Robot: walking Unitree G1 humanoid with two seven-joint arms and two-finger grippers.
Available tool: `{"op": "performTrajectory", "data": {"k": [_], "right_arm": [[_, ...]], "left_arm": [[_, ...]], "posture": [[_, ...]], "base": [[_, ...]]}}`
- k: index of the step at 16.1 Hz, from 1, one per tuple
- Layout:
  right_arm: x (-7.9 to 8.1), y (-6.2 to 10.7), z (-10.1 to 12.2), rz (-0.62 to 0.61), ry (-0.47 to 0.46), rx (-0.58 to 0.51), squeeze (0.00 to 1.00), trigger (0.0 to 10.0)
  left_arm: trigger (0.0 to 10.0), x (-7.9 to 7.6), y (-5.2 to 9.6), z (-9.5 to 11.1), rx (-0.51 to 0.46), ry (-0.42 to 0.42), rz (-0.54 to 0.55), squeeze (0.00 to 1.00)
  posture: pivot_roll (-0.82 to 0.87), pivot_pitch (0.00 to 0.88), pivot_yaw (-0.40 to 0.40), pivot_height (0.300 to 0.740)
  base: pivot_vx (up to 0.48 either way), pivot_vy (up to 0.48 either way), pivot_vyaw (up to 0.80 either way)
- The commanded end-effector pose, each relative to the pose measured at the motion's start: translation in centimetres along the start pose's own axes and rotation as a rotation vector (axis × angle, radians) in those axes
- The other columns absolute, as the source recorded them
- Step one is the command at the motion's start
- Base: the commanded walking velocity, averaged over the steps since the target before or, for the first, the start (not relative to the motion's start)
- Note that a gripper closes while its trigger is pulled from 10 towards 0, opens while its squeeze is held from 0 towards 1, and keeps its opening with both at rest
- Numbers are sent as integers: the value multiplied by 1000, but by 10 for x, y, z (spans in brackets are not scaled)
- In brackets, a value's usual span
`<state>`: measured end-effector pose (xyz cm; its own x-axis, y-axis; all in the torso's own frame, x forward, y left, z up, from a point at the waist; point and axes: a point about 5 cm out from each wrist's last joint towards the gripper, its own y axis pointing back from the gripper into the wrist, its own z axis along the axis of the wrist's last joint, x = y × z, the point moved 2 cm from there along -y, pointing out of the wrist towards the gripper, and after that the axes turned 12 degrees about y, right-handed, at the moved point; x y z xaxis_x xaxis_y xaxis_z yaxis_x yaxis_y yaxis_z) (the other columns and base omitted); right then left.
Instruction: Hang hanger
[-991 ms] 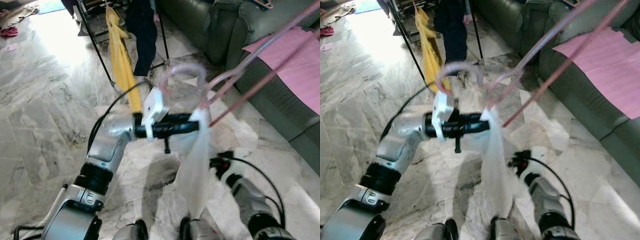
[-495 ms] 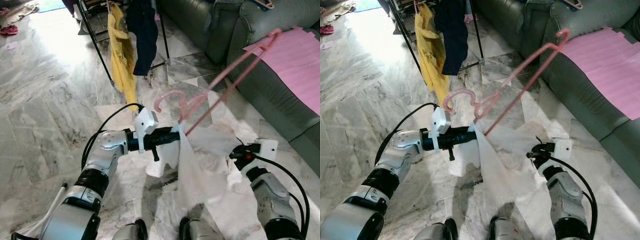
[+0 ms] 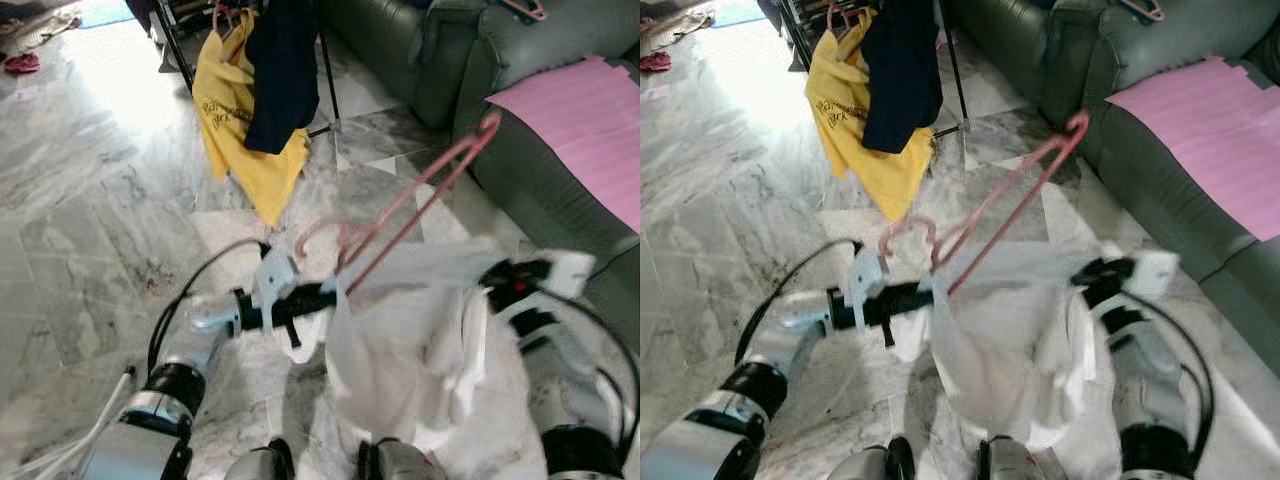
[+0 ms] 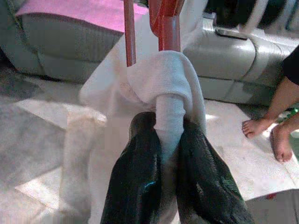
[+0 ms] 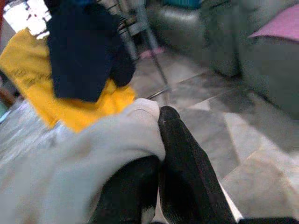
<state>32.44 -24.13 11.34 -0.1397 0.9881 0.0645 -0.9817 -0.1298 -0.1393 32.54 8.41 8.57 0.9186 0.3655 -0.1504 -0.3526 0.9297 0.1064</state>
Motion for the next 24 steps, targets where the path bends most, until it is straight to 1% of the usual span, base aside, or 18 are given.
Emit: {"op": "performTrajectory", "data": {"k": [1,3,8,9,10,12,13,14,15,16,17,18,19,20,21,22,23,24], "right_arm": [[-7,-4,15,-44,5,-28,0,0],[-17,-8,28,-86,-2,-55,0,0],[-31,-19,48,-159,0,-83,0,0],[-36,-22,51,-189,1,-74,0,0],[-42,-26,53,-229,10,-53,0,0],[-43,-37,58,-252,-10,-39,0,0],[-43,-38,59,-253,-15,-39,0,0],[-42,-44,64,-253,-54,-45,0,0],[-43,-48,69,-255,-79,-48,0,0],[-40,-54,77,-240,-99,-51,0,0],[-38,-57,80,-230,-117,-52,0,0],[-34,-59,81,-216,-111,-43,0,0],[-31,-60,78,-202,-91,-24,0,0],[-29,-59,73,-195,-89,-6,0,0],[-24,-55,57,-177,-114,49,0,0],[-20,-51,43,-155,-129,103,0,0],[-16,-48,35,-139,-134,132,0,0],[-13,-44,26,-123,-129,168,0,0]], "left_arm": [[10000,2,10,-11,21,-2,40,0],[10000,5,18,-18,7,25,94,0],[10000,4,27,-30,-2,87,124,0],[10000,3,26,-30,-13,94,113,0],[10000,0,23,-29,-28,129,82,0],[10000,-8,16,-25,-57,245,-44,0],[10000,-10,15,-24,-49,233,-67,0],[10000,-17,17,-31,7,166,-111,0],[10000,-18,18,-36,31,143,-98,0],[10000,-17,20,-45,87,96,-65,0],[10000,-17,21,-48,109,61,-44,0],[10000,-12,20,-45,91,36,30,0],[10000,-7,17,-40,56,21,85,0],[10000,-3,15,-33,31,-19,131,0],[10000,3,12,-20,-23,-100,203,0],[10000,8,11,-11,-65,-126,257,0],[10000,12,10,-5,-92,-125,289,0],[10000,18,11,3,-124,-152,340,0]], "posture": [[-217,209,61,740],[-218,210,56,740],[-219,211,52,740],[-221,212,52,740],[-222,211,53,740],[-220,211,53,740],[-220,211,53,740],[-220,211,53,740],[-218,212,55,740],[-221,212,57,740],[-221,212,57,740],[-226,211,54,740],[-227,210,53,740],[-226,210,52,740],[-222,207,49,740],[-221,206,49,740],[-221,205,49,740],[-221,205,50,740]], "base": [[0,0,0],[0,0,0],[0,0,0],[0,0,0],[0,0,0],[0,0,0],[0,0,0],[0,0,0],[0,0,0],[0,0,0],[0,0,0],[0,0,0],[0,0,0],[0,0,0],[0,0,0],[0,0,0],[0,0,0],[0,0,0]]}}
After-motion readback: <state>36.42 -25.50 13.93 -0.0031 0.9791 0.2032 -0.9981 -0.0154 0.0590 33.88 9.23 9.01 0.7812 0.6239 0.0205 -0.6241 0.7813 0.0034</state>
